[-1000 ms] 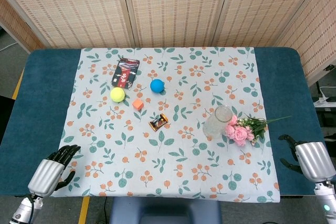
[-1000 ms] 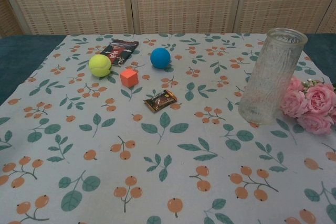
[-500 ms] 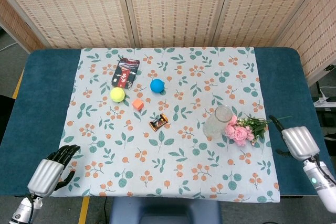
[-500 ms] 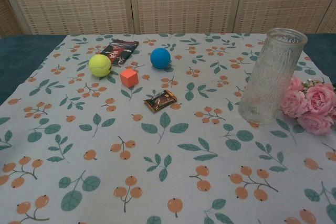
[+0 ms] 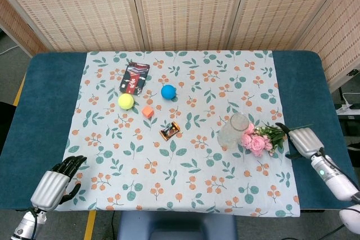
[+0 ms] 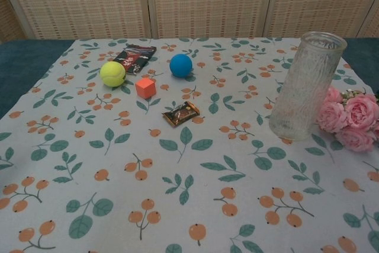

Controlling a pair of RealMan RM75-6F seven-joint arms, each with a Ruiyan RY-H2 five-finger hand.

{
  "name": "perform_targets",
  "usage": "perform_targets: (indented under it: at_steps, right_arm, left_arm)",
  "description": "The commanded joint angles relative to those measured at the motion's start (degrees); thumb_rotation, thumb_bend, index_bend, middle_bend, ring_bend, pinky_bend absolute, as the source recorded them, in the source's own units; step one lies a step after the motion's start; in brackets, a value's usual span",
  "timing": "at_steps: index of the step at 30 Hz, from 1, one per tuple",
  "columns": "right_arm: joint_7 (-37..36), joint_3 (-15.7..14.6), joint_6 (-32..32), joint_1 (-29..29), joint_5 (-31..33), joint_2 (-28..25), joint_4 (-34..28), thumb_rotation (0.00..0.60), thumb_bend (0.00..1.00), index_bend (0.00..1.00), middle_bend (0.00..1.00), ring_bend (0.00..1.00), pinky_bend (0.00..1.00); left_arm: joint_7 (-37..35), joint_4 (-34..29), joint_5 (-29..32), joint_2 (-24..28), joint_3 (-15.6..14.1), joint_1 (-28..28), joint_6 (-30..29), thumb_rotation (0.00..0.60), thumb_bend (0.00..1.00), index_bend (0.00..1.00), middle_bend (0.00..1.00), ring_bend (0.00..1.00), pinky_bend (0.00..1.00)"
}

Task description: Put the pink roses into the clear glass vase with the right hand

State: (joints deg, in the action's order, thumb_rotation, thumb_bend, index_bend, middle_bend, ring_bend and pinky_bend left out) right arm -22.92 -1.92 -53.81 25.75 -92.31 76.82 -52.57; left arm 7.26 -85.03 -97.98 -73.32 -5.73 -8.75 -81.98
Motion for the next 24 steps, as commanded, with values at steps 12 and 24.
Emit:
perform_targets:
  at_steps: [12,24]
  right_arm:
    - [-17.4,-5.3,-8.6,0.2,-6.1,12.4,20.6,0.6,0.05,0.55,0.88,0.92,1.0]
    - [-17.0,-3.4,-25.6,-2.9,-6.3,10.0,14.9,0.6,0.38,0.91,0.89,0.93,1.0]
  left_arm:
    - [-0.1,-0.1,-0.1,0.1,0.1,0.0,-0.3,0.6,0.38,0.1,0.13,0.15,0.36]
    - [-0.2,-0.1,0.0,0.2,0.1,0.0,-0.2,0.6,0.38,0.1,0.13,0.15,0.36]
